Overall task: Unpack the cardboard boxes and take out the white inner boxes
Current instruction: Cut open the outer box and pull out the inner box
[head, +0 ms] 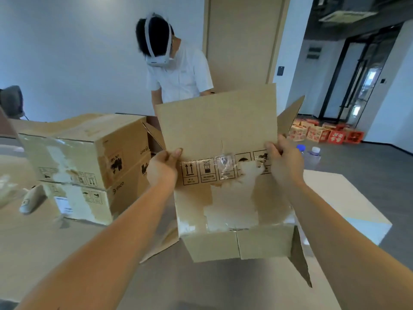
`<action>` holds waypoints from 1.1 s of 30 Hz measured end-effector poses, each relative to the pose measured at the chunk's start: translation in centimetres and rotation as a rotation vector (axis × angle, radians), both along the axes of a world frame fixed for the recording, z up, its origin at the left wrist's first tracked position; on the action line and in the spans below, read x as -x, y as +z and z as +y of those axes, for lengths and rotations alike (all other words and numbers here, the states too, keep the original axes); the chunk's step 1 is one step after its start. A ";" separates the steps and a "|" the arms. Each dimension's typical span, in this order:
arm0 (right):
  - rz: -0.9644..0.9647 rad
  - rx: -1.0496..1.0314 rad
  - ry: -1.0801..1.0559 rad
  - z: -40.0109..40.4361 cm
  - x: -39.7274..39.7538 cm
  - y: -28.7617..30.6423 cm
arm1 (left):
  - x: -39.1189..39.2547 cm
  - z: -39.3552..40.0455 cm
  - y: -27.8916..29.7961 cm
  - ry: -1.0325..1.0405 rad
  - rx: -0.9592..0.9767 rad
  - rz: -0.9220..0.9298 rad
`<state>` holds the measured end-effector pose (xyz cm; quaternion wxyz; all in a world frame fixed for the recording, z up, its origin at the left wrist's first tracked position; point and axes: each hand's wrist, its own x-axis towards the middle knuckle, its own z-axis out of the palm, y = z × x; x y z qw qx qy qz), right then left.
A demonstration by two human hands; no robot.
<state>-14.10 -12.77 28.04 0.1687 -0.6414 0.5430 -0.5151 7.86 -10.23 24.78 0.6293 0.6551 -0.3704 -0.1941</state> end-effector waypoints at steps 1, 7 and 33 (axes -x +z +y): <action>0.019 0.030 0.021 -0.3 0.1 1.1 | 0.2 -0.2 0.4 0.003 0.015 0.049; 0.280 0.176 0.100 -0.8 -0.2 7.5 | 1.7 -1.3 0.4 -0.085 0.123 0.529; 0.625 0.993 -0.093 0.4 -4.6 9.5 | 0.1 -2.0 7.6 -0.814 0.207 0.796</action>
